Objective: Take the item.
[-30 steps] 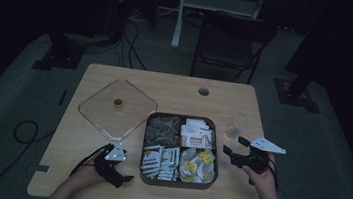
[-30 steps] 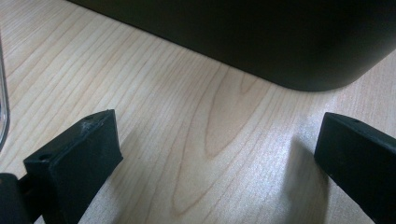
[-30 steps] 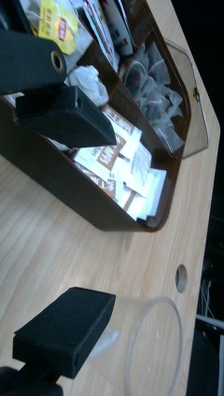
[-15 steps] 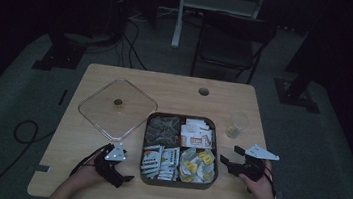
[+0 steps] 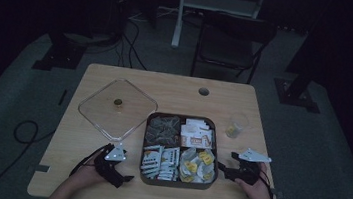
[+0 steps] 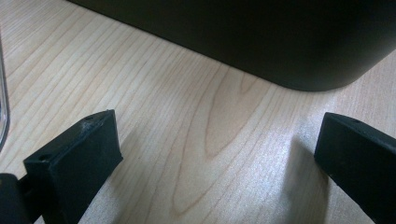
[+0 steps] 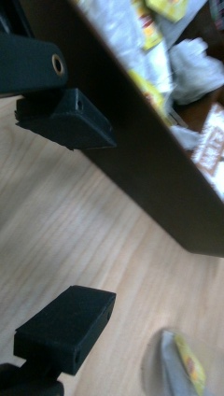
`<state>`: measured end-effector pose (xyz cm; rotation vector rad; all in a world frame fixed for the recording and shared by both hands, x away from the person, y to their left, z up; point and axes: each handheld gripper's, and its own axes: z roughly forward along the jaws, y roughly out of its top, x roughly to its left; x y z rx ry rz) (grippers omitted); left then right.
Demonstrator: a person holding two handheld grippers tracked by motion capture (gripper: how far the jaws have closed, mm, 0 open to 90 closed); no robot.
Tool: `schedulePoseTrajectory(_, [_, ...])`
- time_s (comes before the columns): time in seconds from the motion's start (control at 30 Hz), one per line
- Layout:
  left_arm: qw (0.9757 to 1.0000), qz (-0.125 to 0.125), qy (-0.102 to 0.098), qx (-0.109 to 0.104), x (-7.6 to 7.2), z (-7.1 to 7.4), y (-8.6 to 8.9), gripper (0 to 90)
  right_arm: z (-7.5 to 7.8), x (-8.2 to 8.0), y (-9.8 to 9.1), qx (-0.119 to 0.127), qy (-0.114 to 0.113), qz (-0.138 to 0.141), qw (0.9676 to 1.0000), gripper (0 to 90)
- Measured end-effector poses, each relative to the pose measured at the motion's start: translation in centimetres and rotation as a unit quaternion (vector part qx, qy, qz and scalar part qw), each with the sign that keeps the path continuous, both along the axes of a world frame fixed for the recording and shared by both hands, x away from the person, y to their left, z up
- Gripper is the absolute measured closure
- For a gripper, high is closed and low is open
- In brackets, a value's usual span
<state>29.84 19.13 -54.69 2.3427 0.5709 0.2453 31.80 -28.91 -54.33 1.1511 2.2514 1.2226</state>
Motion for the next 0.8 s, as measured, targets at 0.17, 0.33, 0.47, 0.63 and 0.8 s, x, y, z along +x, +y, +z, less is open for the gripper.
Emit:
schedulePoseTrajectory(0.17, [1.0, 0.0, 0.0, 0.0, 0.0, 0.0, 0.0, 0.7, -0.4, -0.1, 0.2, -0.008, 0.008, 0.003, 0.9999, 21.1])
schedulePoseTrajectory(0.33, [1.0, 0.0, 0.0, 0.0, 0.0, 0.0, 0.0, 0.7, -0.4, 0.1, 0.4, -0.03, 0.014, 0.004, 0.9994, 21.2])
schedulePoseTrajectory(0.47, [1.0, 0.0, 0.0, 0.0, 0.0, 0.0, 0.0, 0.8, -0.6, 0.3, 0.7, -0.054, 0.028, 0.008, 0.9981, 21.9])
schedulePoseTrajectory(0.63, [1.0, 0.0, 0.0, 0.0, 0.0, 0.0, 0.0, 0.7, -0.6, 0.2, 1.1, -0.071, 0.024, 0.012, 0.9971, 20.0])
schedulePoseTrajectory(0.8, [1.0, 0.0, 0.0, 0.0, 0.0, 0.0, 0.0, 0.7, -0.7, 0.2, 1.1, -0.071, 0.027, 0.015, 0.997, 17.7])
